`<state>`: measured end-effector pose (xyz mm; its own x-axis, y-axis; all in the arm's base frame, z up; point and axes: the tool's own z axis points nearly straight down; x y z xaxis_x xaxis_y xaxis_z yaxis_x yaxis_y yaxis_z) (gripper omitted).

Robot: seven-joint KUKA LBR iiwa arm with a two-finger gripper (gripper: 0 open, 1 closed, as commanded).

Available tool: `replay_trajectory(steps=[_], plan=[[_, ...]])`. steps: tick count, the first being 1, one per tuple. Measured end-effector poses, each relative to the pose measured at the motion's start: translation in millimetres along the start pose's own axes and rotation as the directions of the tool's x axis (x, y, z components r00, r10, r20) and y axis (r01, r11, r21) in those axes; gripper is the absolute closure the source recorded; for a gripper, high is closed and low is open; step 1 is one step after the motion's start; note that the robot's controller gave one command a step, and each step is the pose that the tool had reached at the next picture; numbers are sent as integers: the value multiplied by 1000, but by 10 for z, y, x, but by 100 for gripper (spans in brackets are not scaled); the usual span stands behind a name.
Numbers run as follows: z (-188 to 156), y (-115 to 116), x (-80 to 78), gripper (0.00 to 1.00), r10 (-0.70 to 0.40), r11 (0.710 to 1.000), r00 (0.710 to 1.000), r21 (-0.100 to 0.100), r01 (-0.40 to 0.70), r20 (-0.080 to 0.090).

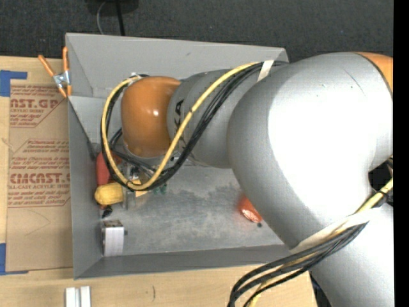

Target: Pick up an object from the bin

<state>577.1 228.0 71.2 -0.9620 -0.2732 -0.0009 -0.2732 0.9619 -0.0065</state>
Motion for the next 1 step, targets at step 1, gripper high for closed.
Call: replay_trajectory(steps=[1], plan=[[21, 14, -351, 100, 2, 999, 999, 33, -1, -43]])
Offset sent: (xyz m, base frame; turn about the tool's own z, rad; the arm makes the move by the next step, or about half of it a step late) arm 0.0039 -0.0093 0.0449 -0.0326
